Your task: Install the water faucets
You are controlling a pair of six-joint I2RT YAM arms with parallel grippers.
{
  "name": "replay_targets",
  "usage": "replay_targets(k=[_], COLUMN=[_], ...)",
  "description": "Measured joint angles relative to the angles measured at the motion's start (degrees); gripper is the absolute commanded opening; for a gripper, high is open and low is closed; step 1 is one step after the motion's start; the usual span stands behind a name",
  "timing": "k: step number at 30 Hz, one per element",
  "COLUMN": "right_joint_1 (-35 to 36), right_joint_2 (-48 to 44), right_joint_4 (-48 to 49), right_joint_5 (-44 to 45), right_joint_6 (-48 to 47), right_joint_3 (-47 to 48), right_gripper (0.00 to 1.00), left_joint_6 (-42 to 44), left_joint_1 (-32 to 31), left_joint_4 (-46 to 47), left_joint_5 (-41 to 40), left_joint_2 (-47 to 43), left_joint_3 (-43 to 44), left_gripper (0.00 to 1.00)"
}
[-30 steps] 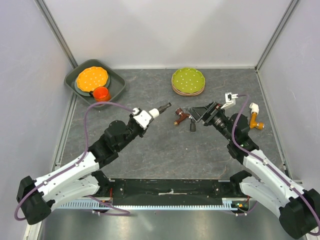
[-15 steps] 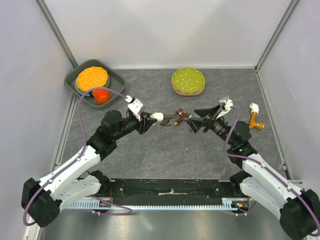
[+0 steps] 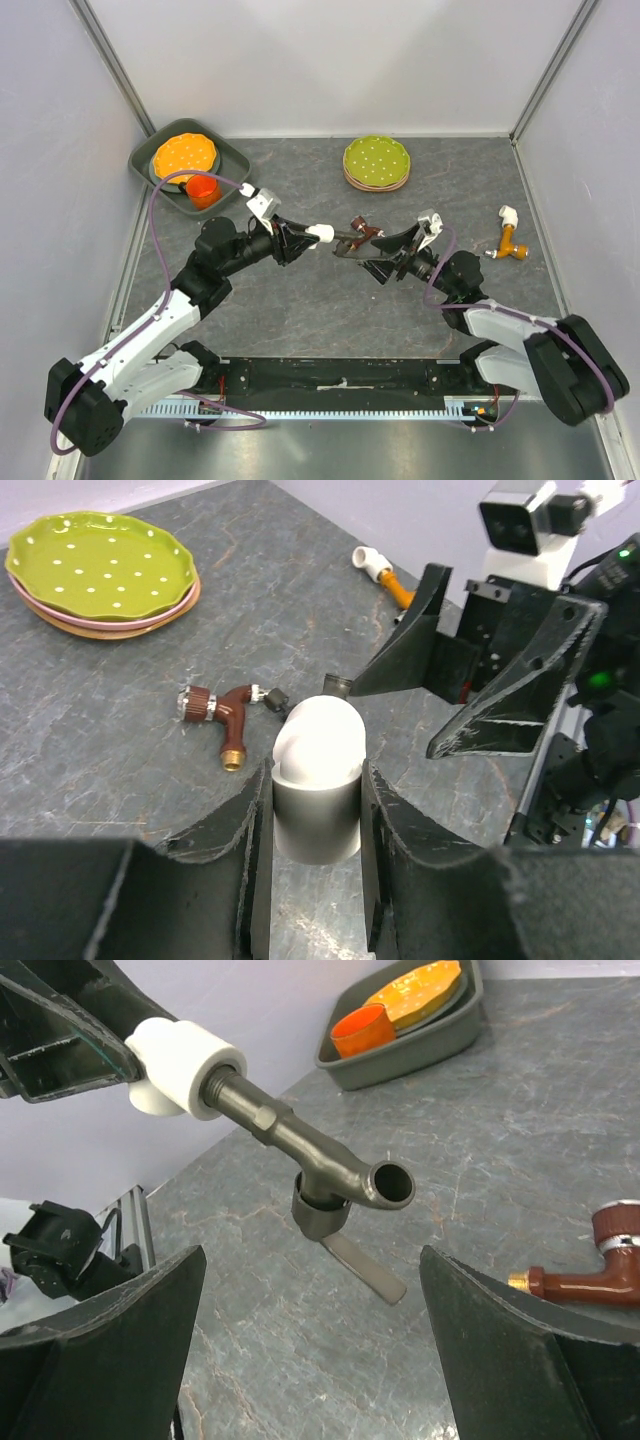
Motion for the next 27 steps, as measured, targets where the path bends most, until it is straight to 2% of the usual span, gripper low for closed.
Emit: replay_targets(k=[5,8,12,21,27], right_joint_1=[-0.6,-0.8,-1.0,-1.0,-1.0], right_joint_2=[8.7,13.7,18.9,18.5,16.9], right_joint_4=[10.4,12.9,13.5,14.9,15.0], right_joint_5=[-3.6,-5.5,-9.4,-14.7,-16.1], right_joint_6=[3.5,6.4,10.7,14.2,15.6], right_joint_3=[-0.5,-0.4,0.7,4.5,5.4], right_gripper=[0.93,0.9,0.91,0.89,0.83], left_joint_6=[-2.6,-3.9,-5.2,-7.4,-8.7], left_joint_1=[0.3,0.4,0.4,0.4,0.4], left_joint_4=[2.1,2.8,4.3,6.6,7.5], left_joint_5=[2.1,3.2,4.8,7.8,9.2], left_joint_2=[-0.1,-0.7,-1.3,-1.4,-1.0], left_joint_3=[0.0,-0.2,-0.3,-0.5,-0.6], left_gripper=[0.02,0.02,0.02,0.02,0.02])
